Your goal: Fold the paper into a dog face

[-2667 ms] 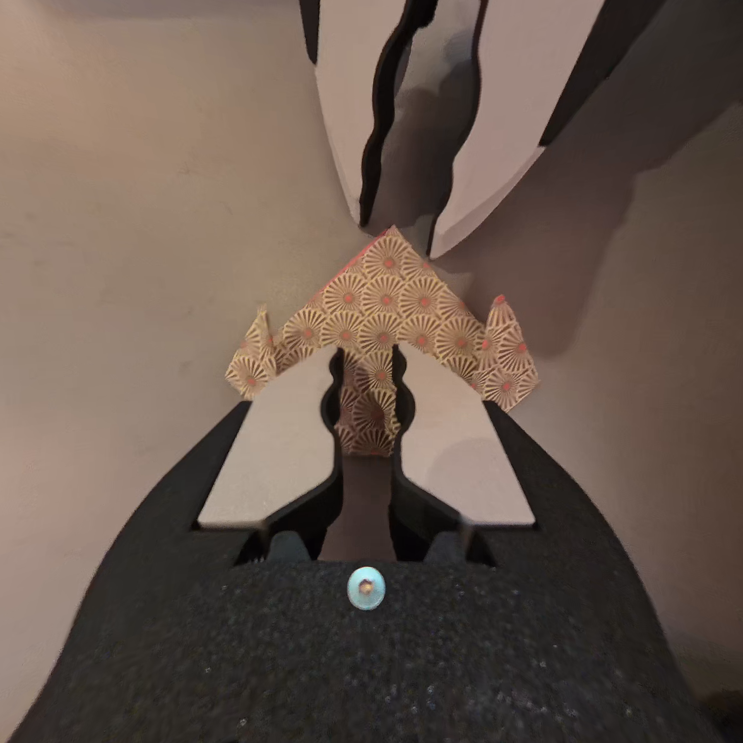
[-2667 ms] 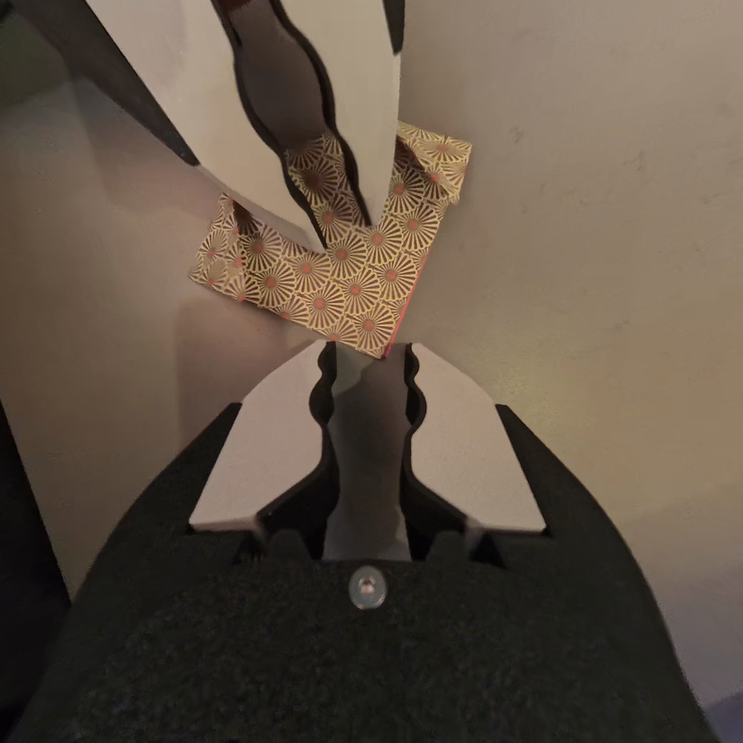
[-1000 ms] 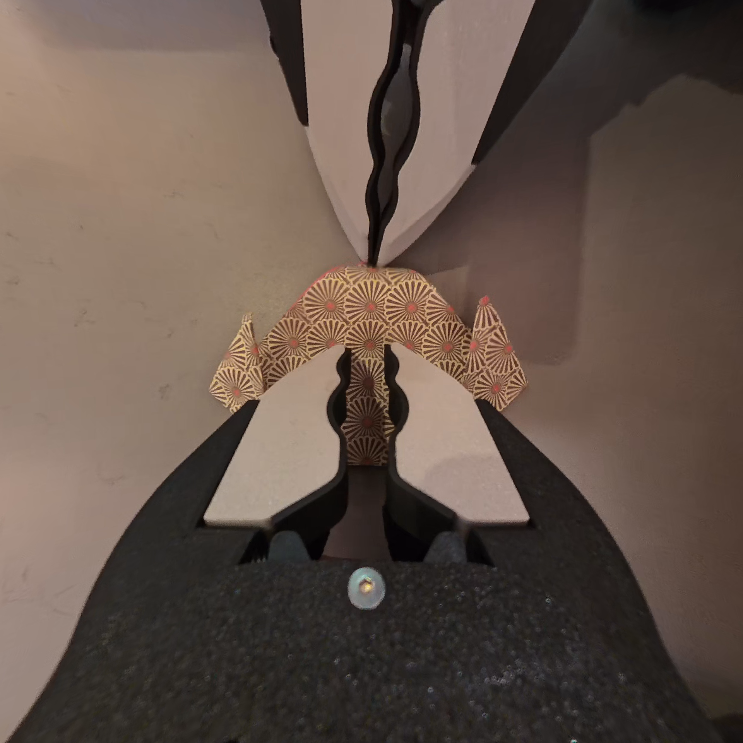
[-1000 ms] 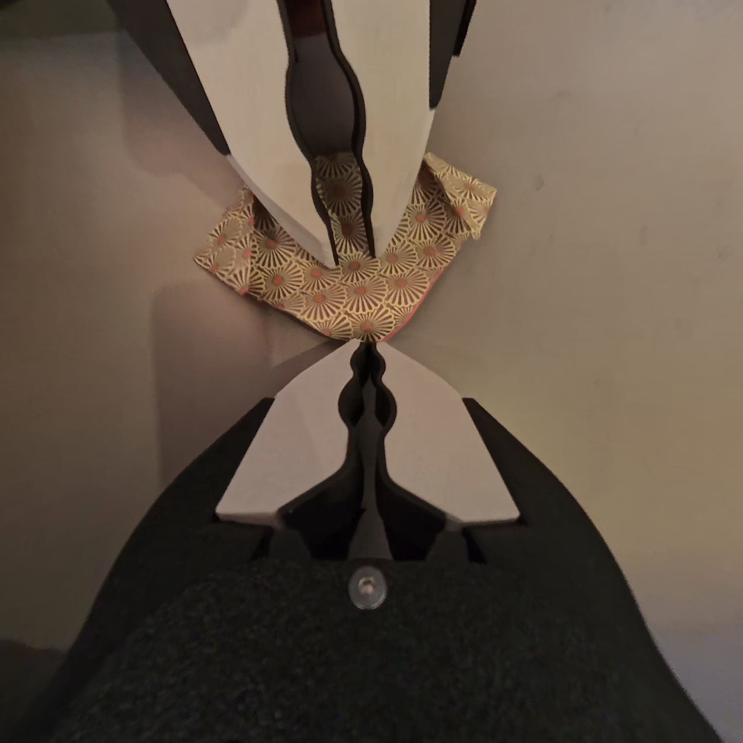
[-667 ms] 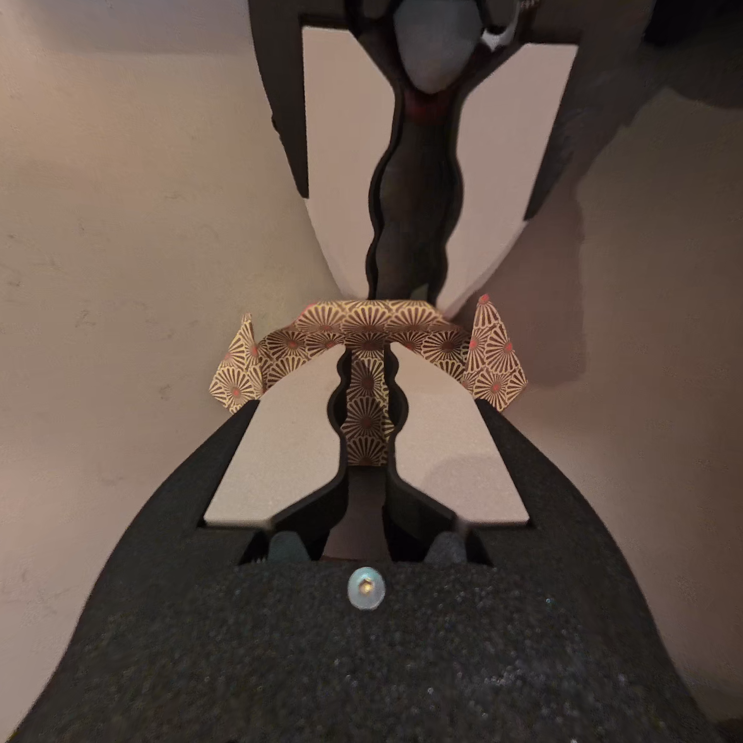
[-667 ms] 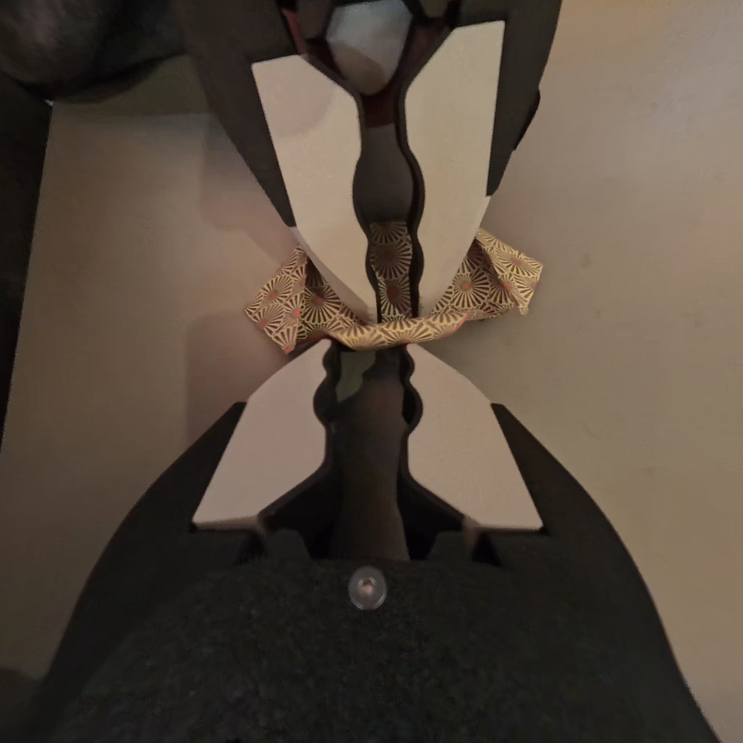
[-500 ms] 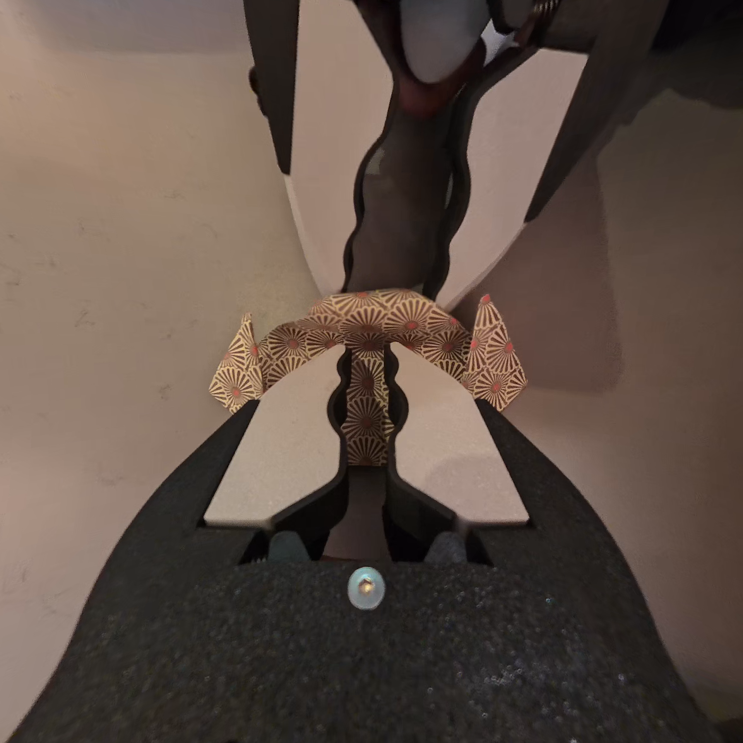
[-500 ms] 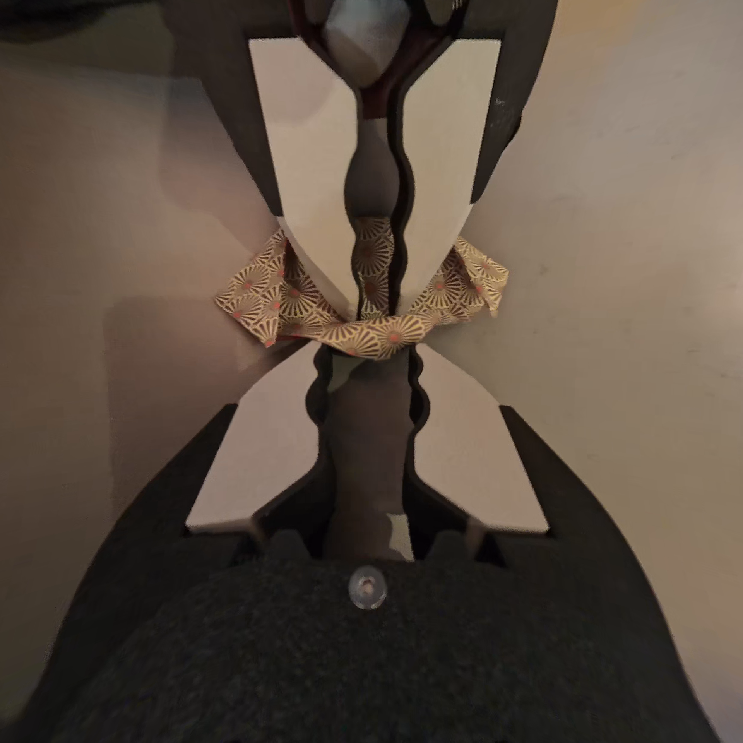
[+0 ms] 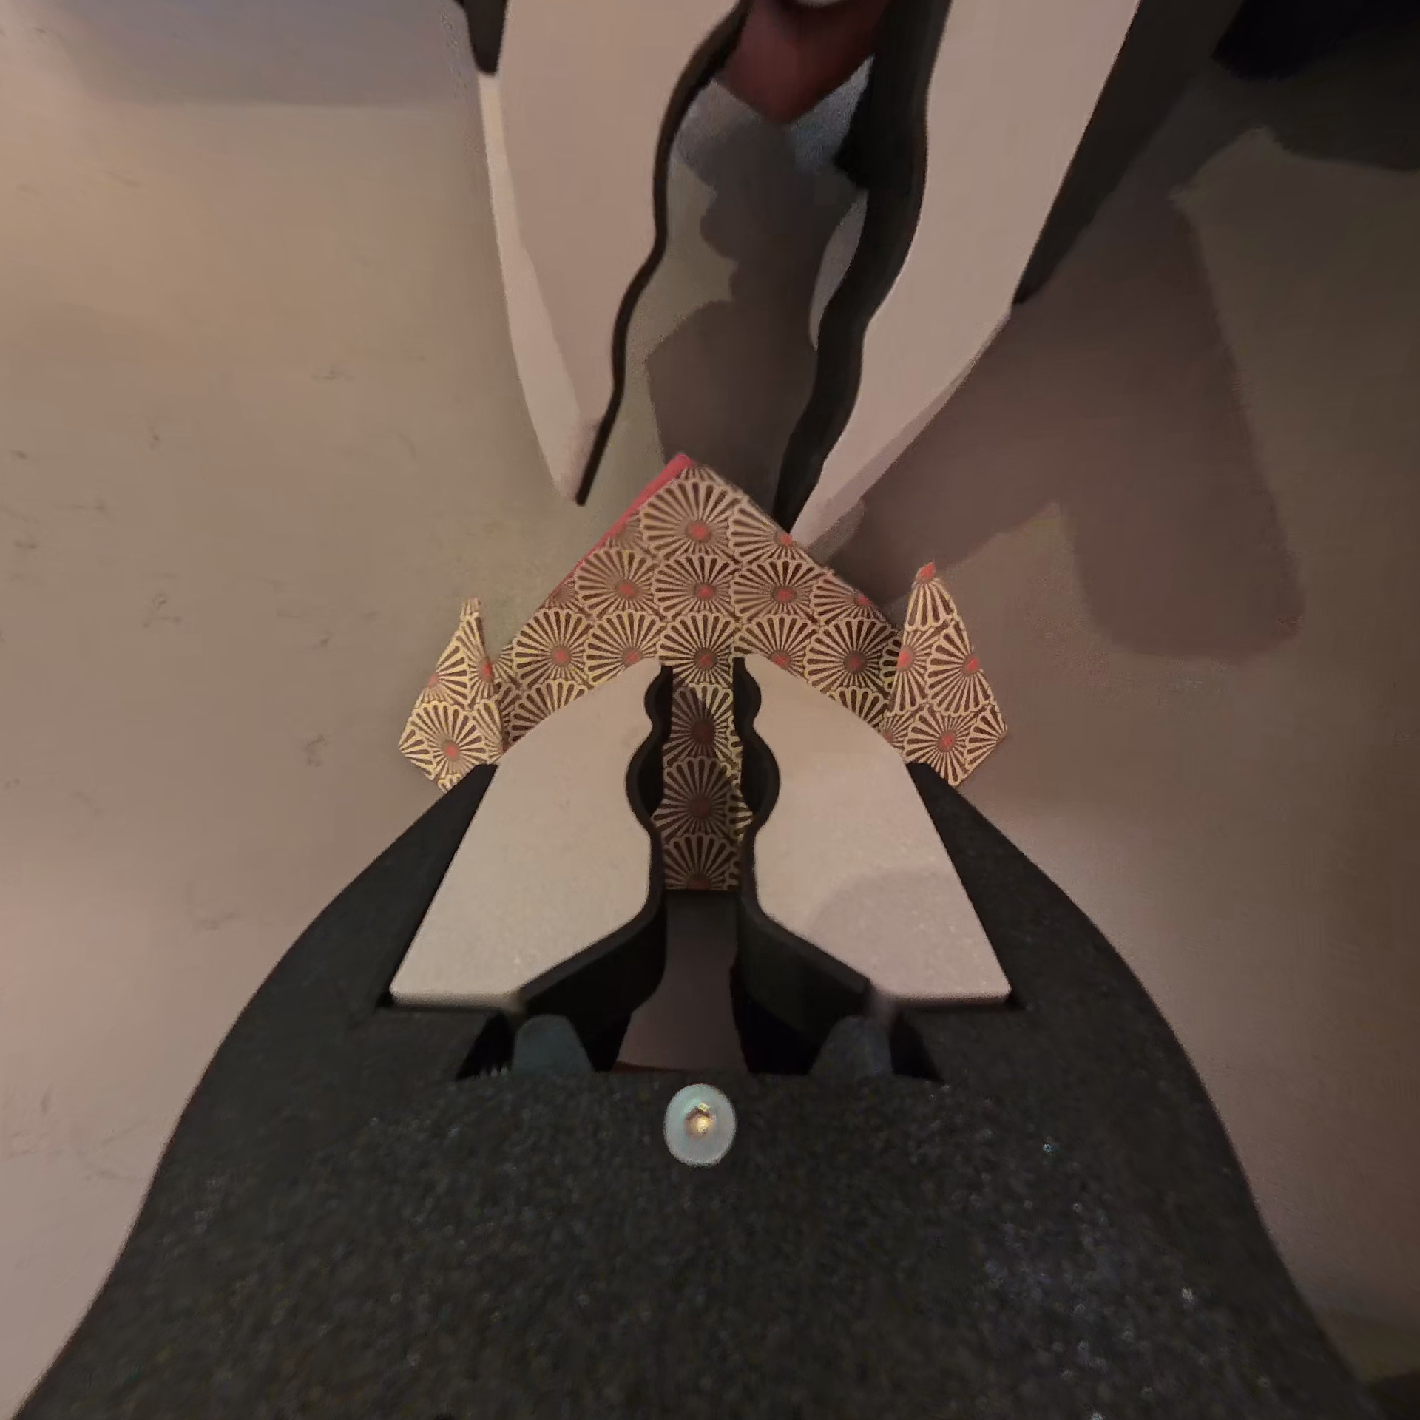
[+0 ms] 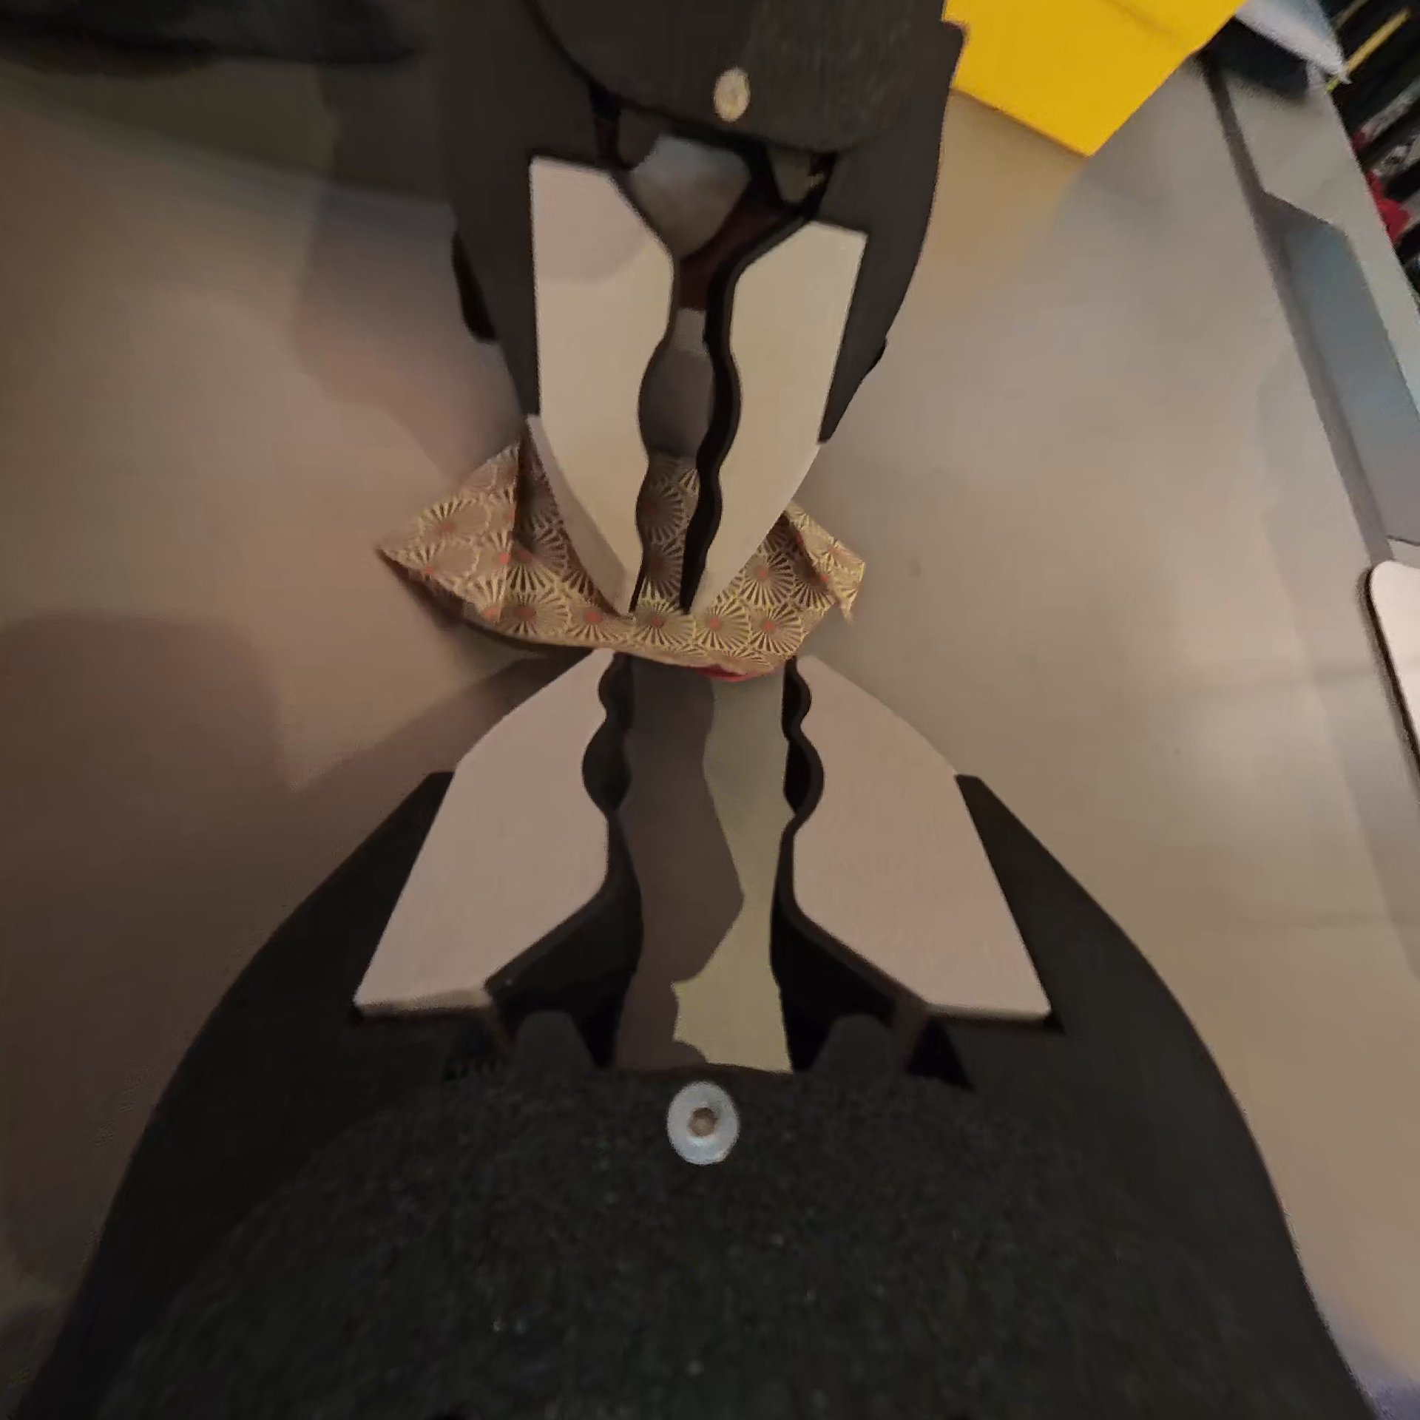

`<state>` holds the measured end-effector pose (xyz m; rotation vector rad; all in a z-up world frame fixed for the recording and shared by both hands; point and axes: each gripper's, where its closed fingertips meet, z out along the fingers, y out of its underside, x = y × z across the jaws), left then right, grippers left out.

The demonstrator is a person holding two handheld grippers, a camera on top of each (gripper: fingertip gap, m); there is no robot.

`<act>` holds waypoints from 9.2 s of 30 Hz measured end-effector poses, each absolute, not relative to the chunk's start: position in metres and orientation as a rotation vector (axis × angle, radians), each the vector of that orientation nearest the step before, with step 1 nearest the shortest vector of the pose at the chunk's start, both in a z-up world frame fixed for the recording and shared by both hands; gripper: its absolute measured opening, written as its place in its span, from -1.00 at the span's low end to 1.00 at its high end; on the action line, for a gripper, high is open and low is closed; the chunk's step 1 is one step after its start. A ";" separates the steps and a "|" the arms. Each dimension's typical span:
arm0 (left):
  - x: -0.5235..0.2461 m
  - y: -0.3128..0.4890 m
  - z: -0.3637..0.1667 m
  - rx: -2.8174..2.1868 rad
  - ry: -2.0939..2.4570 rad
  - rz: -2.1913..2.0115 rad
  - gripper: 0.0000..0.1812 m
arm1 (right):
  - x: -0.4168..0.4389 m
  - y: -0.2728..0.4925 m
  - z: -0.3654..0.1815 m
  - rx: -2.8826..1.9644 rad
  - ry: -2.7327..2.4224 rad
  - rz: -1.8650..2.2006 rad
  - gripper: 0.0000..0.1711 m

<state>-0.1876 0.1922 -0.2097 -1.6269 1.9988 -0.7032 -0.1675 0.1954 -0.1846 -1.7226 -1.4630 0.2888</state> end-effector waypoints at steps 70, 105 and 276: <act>-0.205 0.210 -0.193 -1.682 1.900 -0.608 -0.76 | -0.189 0.186 -0.194 -1.863 -1.489 0.669 -0.76; -0.227 0.202 -0.210 -1.665 2.010 -0.682 -0.82 | -0.192 0.186 -0.200 -1.903 -1.503 0.681 -0.76; -0.203 0.212 -0.209 -2.031 1.375 -0.503 -0.64 | -0.193 0.208 -0.184 -2.463 -1.070 0.909 -1.00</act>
